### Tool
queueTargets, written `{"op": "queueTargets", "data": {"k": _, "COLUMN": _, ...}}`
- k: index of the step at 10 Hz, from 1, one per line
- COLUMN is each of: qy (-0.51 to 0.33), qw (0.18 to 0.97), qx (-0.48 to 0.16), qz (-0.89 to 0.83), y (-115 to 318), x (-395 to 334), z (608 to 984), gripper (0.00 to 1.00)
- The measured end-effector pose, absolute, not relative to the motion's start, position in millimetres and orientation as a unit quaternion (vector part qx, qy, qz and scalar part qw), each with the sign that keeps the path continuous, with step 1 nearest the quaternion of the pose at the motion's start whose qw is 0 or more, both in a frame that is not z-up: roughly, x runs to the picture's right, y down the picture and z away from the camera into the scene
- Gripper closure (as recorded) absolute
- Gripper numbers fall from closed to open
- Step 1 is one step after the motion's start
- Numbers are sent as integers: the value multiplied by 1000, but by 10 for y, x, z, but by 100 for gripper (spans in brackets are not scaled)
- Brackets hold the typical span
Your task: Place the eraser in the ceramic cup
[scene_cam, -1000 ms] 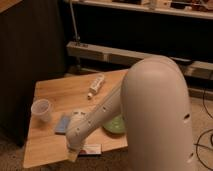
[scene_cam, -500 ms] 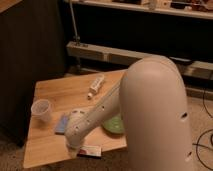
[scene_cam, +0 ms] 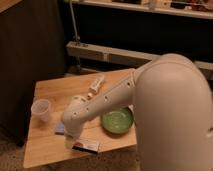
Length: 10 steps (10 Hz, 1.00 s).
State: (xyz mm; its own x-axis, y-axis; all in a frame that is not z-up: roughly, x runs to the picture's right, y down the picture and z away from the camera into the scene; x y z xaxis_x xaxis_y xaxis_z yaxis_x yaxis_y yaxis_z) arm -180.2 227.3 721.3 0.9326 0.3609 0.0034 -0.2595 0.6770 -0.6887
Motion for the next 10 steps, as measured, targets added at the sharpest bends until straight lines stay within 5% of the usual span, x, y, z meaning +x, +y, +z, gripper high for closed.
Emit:
{"op": "queueTargets", "data": {"k": 5, "qy": -134, "qw": 903, "qx": -332, "qz": 236, "y": 782, "x": -1878, "z": 6878, "gripper": 100}}
{"op": "queueTargets", "data": {"k": 10, "qy": -314, "qw": 871, "qx": -234, "qz": 299, "y": -477, "x": -2466, "z": 6635, "gripper": 100}}
